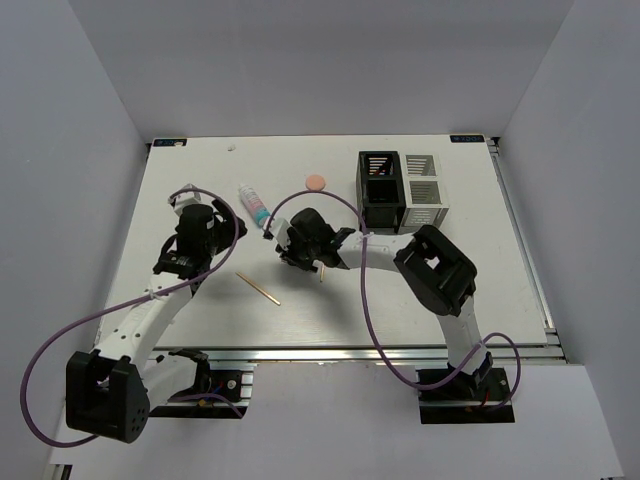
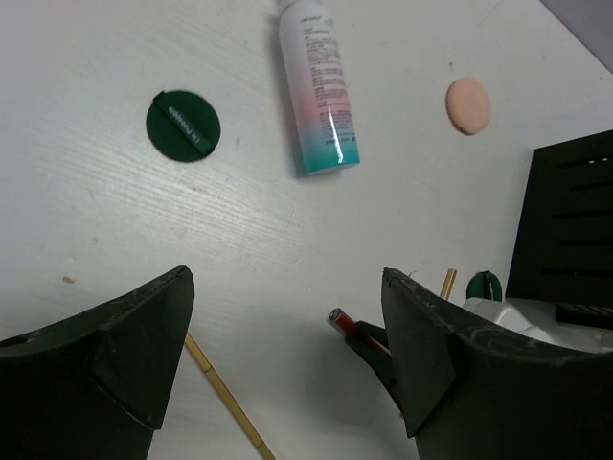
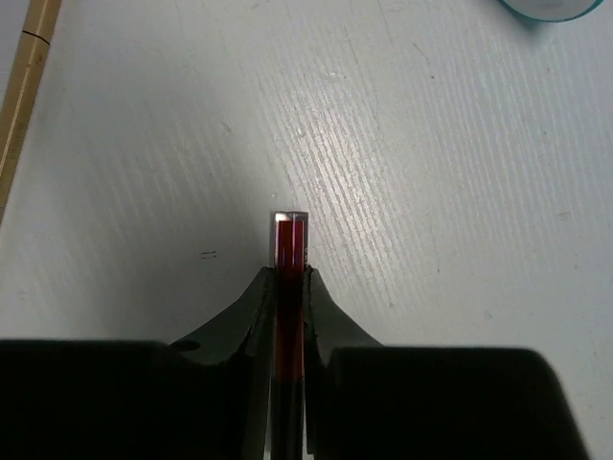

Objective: Organize the makeup

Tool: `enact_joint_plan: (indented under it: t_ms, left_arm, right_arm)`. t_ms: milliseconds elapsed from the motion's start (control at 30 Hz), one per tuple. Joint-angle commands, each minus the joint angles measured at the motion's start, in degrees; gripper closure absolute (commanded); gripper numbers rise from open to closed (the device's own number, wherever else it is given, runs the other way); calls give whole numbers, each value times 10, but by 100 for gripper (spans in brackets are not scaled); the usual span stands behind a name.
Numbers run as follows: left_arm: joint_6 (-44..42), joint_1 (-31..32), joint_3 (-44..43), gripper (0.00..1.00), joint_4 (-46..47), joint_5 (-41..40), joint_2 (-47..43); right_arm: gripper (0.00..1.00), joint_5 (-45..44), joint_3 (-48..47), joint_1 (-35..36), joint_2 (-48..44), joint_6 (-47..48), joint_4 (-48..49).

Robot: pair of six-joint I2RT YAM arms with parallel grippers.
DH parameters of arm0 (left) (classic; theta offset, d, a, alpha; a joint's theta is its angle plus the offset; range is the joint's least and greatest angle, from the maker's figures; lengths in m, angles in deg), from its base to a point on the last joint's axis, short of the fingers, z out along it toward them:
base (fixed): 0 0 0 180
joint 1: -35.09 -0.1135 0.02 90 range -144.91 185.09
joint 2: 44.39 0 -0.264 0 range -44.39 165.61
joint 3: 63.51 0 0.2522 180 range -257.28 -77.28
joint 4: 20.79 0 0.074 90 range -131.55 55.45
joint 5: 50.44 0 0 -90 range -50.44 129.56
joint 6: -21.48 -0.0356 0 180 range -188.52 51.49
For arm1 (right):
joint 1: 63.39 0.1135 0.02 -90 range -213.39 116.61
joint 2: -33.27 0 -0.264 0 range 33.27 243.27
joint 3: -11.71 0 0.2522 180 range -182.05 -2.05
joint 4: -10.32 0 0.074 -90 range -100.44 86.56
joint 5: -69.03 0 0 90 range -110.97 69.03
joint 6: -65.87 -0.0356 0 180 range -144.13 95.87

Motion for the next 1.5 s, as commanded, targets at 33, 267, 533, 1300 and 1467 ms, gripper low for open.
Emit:
enact_joint_plan:
  t_ms: [33, 267, 533, 1300, 1467]
  left_arm:
    - [57, -2, 10, 13, -26, -8, -4]
    - [89, -2, 21, 20, -25, -17, -12]
    - [156, -2, 59, 20, 9, -10, -23]
    - [206, -4, 68, 18, 18, 4, 15]
    - [211, -4, 71, 18, 16, 2, 13]
  right_arm:
    - [100, 89, -40, -13, -4, -47, -85]
    - [100, 313, -160, -53, -30, -110, -98]
    - [100, 346, -156, -184, -90, -179, 93]
    - [100, 159, -28, -382, -51, -211, 403]
    - [97, 168, -23, -392, -35, -184, 410]
